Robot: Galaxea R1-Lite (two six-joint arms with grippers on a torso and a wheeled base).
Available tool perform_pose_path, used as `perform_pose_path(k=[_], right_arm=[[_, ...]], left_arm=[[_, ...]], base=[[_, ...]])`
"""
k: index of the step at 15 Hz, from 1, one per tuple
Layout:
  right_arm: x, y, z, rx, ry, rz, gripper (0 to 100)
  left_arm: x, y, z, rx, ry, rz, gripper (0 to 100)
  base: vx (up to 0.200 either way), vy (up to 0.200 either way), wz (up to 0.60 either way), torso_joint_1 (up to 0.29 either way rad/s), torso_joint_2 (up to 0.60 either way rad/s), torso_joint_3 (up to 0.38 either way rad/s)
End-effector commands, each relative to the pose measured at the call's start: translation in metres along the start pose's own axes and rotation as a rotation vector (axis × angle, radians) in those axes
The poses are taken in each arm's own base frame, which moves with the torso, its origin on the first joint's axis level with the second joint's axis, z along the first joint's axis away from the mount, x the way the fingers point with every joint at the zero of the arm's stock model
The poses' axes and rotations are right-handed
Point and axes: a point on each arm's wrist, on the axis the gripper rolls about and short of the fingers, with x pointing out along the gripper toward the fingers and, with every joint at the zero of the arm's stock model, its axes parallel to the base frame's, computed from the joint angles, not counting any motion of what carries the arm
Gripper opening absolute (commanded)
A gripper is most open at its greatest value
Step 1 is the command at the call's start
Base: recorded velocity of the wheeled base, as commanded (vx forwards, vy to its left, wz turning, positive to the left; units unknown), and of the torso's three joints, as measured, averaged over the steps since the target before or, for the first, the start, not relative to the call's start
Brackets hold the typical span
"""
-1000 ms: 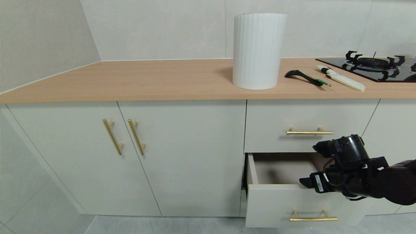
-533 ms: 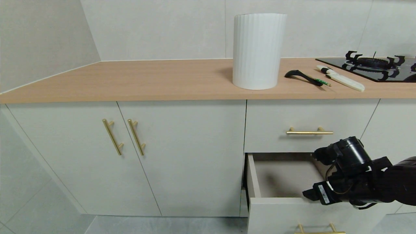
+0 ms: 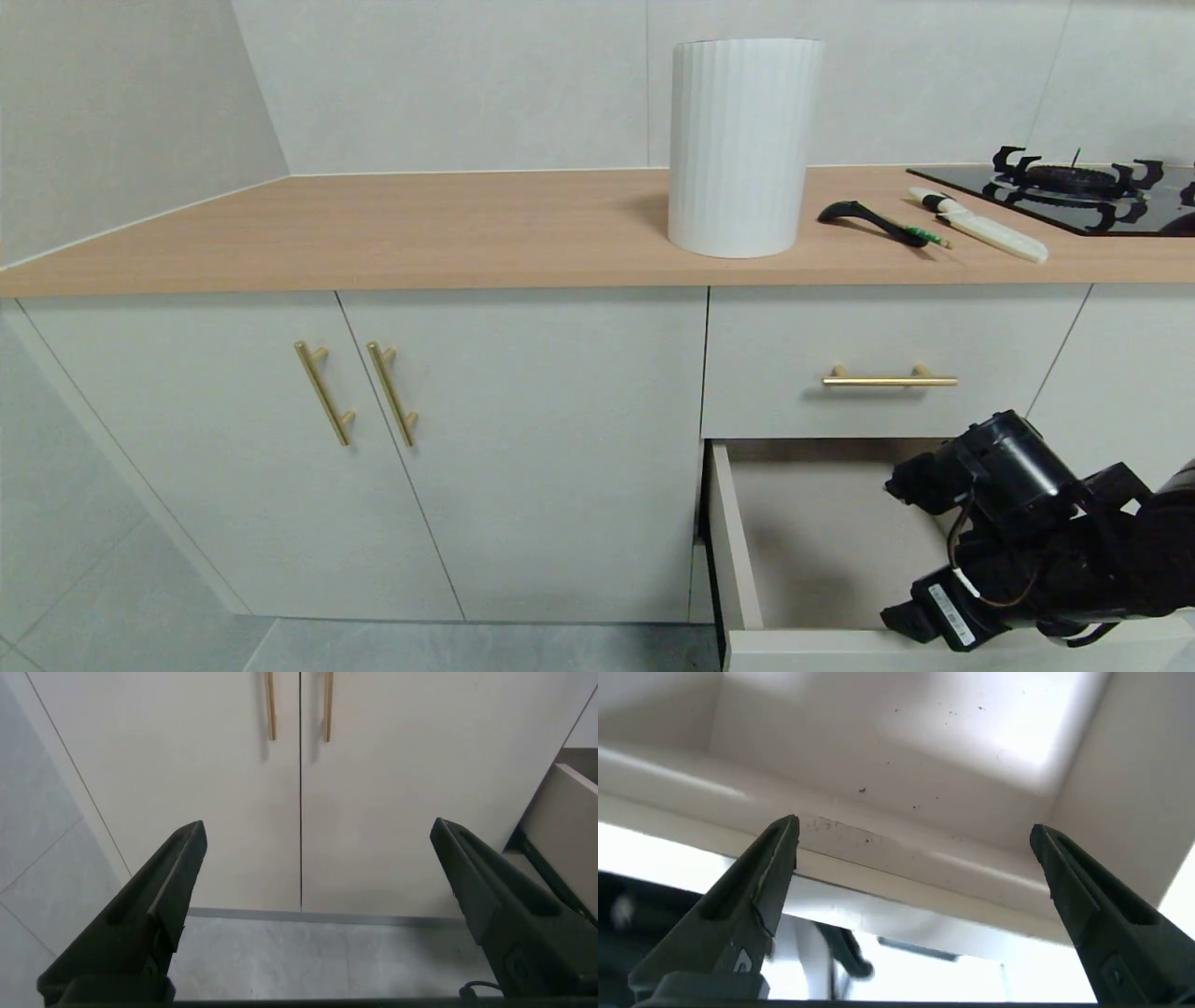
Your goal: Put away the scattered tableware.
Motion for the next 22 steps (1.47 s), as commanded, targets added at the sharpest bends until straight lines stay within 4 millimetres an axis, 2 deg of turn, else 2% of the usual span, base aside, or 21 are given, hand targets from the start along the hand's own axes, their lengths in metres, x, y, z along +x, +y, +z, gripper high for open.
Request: perform_pose_path(k=[1, 10, 14, 16, 20, 22], right_arm=[[-0.01, 0.002, -0.003, -0.031, -0.007, 0.006, 100], [-0.023, 0.009, -0.028, -0.224, 0.219, 0.022, 100], [-0.023, 0.009, -0.025, -0.222, 0.211, 0.022, 100], [-0.028, 0.008, -0.013, -0.17, 0.162, 0.019, 100], [-0.045, 0.001, 0.033, 0.262, -0.035, 0.024, 100], [-0.051, -0.009, 0.042, 0.373, -0.117, 0.023, 100]], left_arm=[[0.0, 0.0, 0.0, 0.0, 0.001, 0.0, 100], [0.0, 0.0, 0.0, 0.0, 0.001, 0.0, 100], [0.0, 0.0, 0.0, 0.0, 0.001, 0.0, 100], [0.0, 0.0, 0.0, 0.0, 0.001, 0.0, 100], [0.0, 0.0, 0.0, 0.0, 0.001, 0.0, 100], [0.0, 0.0, 0.0, 0.0, 0.001, 0.0, 100]], base=[[0.0, 0.0, 0.0, 0.0, 0.0, 0.0], [0.0, 0.0, 0.0, 0.0, 0.0, 0.0], [0.0, 0.0, 0.0, 0.0, 0.0, 0.0], [0.0, 0.0, 0.0, 0.0, 0.0, 0.0], [0.0, 0.0, 0.0, 0.0, 0.0, 0.0], [0.0, 0.0, 0.0, 0.0, 0.0, 0.0]])
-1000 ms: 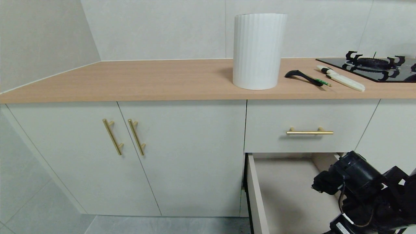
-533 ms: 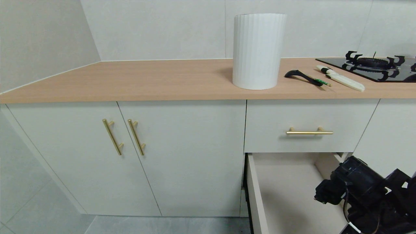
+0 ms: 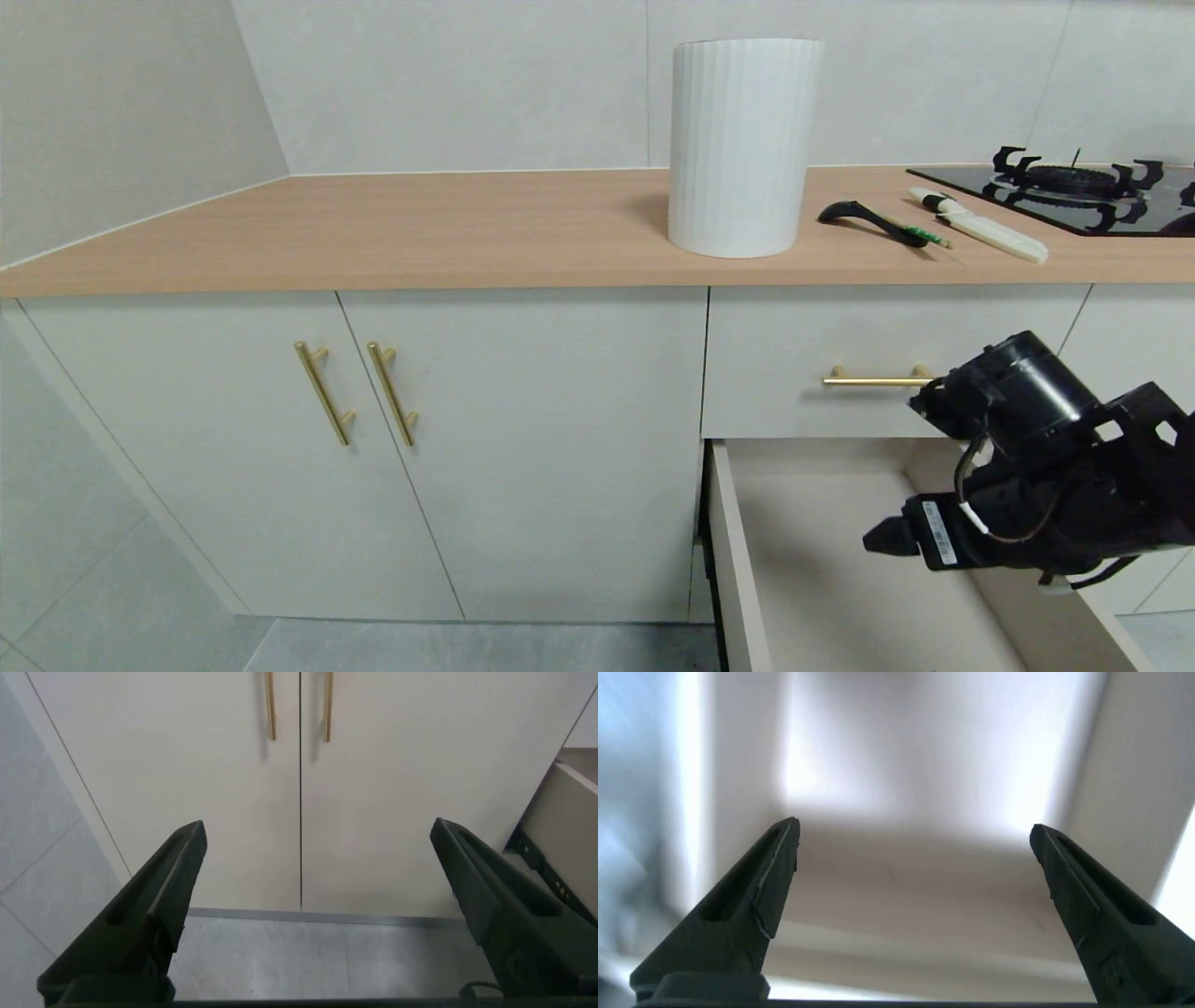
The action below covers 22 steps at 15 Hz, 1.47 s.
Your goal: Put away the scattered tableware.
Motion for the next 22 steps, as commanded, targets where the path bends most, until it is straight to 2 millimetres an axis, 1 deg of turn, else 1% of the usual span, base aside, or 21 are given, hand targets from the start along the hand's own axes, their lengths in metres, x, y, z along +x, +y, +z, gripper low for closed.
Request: perform_pose_path(k=[1, 5, 8, 10, 14, 22], right_arm=[[-0.0062, -0.0051, 0.0089, 0.039, -0.059, 0.004, 100], [-0.0108, -0.0051, 0.0122, 0.048, -0.125, 0.014, 100], [-0.0103, -0.0064, 0.0108, 0.035, -0.139, -0.041, 100], [-0.0106, -0.0069, 0.0098, 0.029, -0.138, -0.044, 100], [-0.0113, -0.0072, 0.0094, 0.028, -0.139, -0.043, 100], [-0.0141, -0.0074, 0.0094, 0.029, -0.148, -0.041, 100]], left_arm=[[0.0001, 0.0, 0.0001, 0.0, 0.001, 0.0, 100], [0.0001, 0.0, 0.0001, 0.0, 0.001, 0.0, 100], [0.0001, 0.0, 0.0001, 0.0, 0.001, 0.0, 100], [0.0001, 0.0, 0.0001, 0.0, 0.001, 0.0, 100], [0.0001, 0.0, 0.0001, 0.0, 0.001, 0.0, 100], [0.0001, 0.0, 0.0001, 0.0, 0.001, 0.0, 100]], base=[[0.0, 0.0, 0.0, 0.0, 0.0, 0.0], [0.0, 0.0, 0.0, 0.0, 0.0, 0.0], [0.0, 0.0, 0.0, 0.0, 0.0, 0.0], [0.0, 0.0, 0.0, 0.013, -0.06, -0.04], [0.0, 0.0, 0.0, 0.08, -0.26, -0.26], [0.0, 0.0, 0.0, 0.181, -0.51, -0.291]])
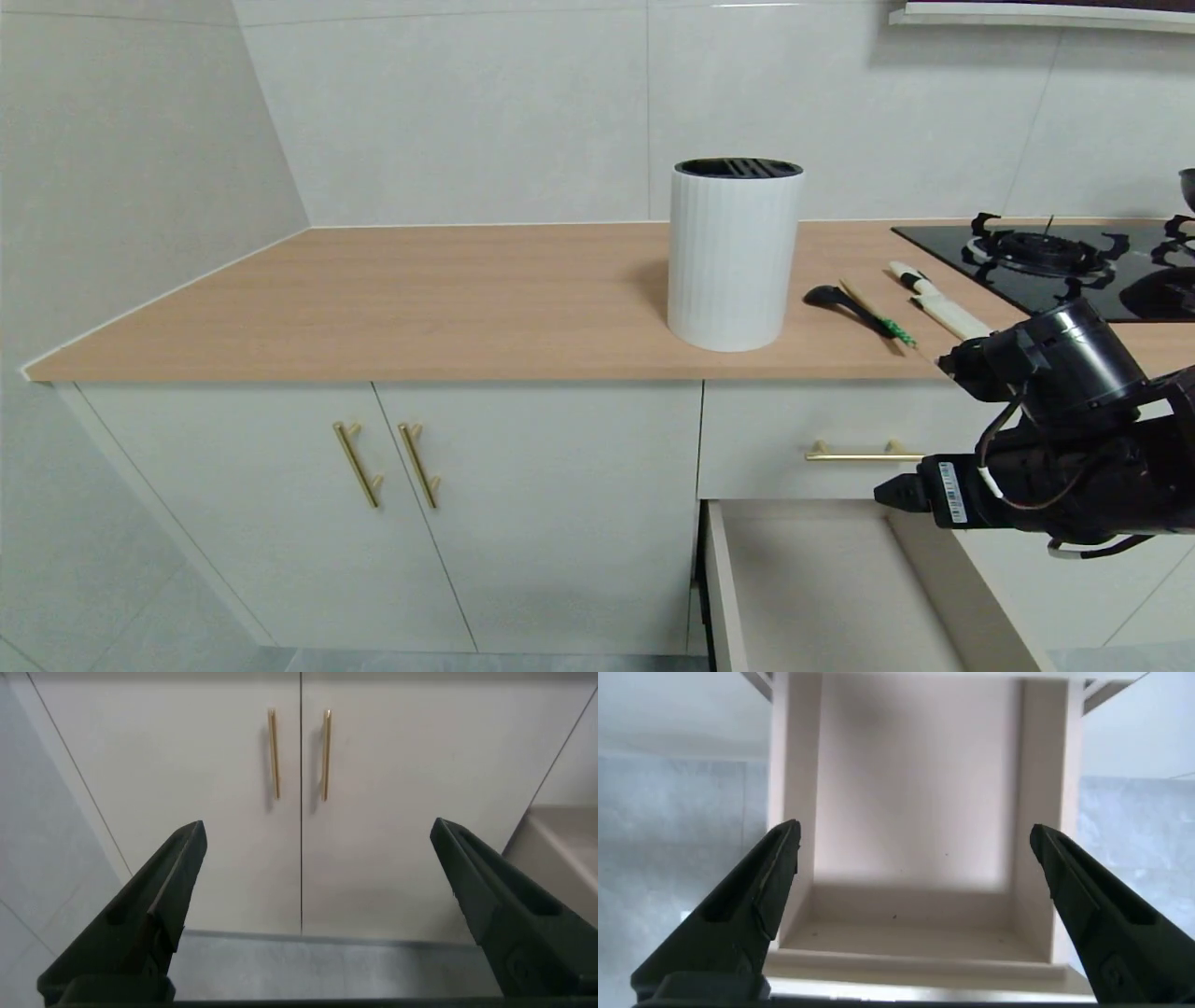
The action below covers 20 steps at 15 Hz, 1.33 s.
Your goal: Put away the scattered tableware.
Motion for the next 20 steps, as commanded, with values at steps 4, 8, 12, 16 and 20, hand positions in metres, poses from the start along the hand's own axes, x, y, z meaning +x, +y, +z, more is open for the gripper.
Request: perform_pose_path(k=[4, 8, 12, 16, 20], right_arm=[[-0.002, 0.0, 0.001, -0.004, -0.007, 0.002, 100], [-0.007, -0.001, 0.01, -0.055, -0.075, -0.011, 100], [0.009, -0.009, 0.04, -0.083, -0.216, -0.009, 100], [0.028, -0.006, 0.056, -0.061, -0.229, -0.022, 100], [0.061, -0.007, 0.058, -0.046, -0.228, -0.045, 100]], left_arm=[[0.0, 0.0, 0.0, 0.0, 0.002, 0.0, 100], [0.0, 0.0, 0.0, 0.0, 0.002, 0.0, 100], [0.0, 0.0, 0.0, 0.0, 0.002, 0.0, 100], [0.0, 0.0, 0.0, 0.0, 0.002, 0.0, 100], [0.0, 0.0, 0.0, 0.0, 0.002, 0.0, 100]], base=[[0.0, 0.0, 0.0, 0.198, -0.48, -0.281], [0.0, 0.0, 0.0, 0.118, -0.27, -0.151], [0.0, 0.0, 0.0, 0.007, -0.01, -0.005], [0.0, 0.0, 0.0, 0.0, 0.0, 0.0], [0.0, 0.0, 0.0, 0.0, 0.0, 0.0]])
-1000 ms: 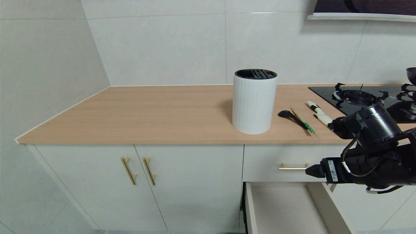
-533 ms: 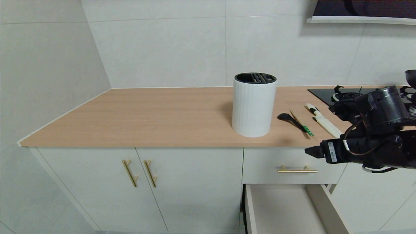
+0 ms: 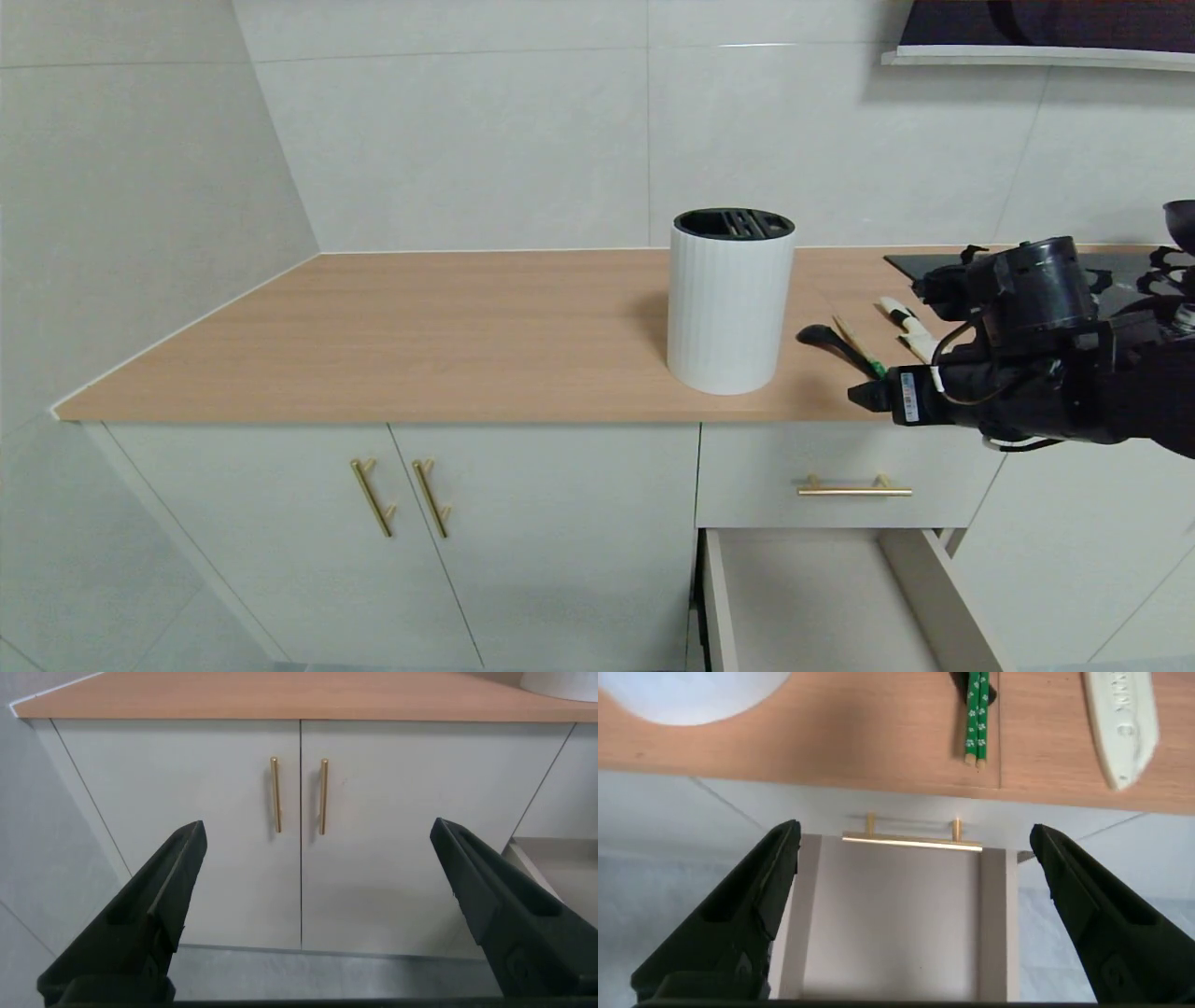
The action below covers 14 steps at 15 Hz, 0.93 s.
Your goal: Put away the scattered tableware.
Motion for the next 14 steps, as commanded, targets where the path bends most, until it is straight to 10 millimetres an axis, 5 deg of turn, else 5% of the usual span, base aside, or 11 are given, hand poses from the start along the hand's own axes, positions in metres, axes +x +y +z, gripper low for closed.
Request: perform_pose_path(k=[1, 6, 14], right_arm=[[0.031, -0.004, -0.008, 0.013, 0.022, -0.03, 100], [0.055, -0.019, -0.009, 0.049, -0.006, -0.074, 100], [0.062, -0.018, -0.008, 0.061, -0.04, -0.074, 100]], left_arm=[[0.0, 0.0, 0.0, -0.001, 0.001, 0.0, 100], [0.0, 0.0, 0.0, -0.001, 0.001, 0.0, 100], [0.0, 0.0, 0.0, -0.001, 0.001, 0.0, 100]], base=[[0.0, 0.0, 0.0, 0.0, 0.0, 0.0], [0.0, 0.0, 0.0, 0.0, 0.0, 0.0], [0.0, 0.0, 0.0, 0.0, 0.0, 0.0]])
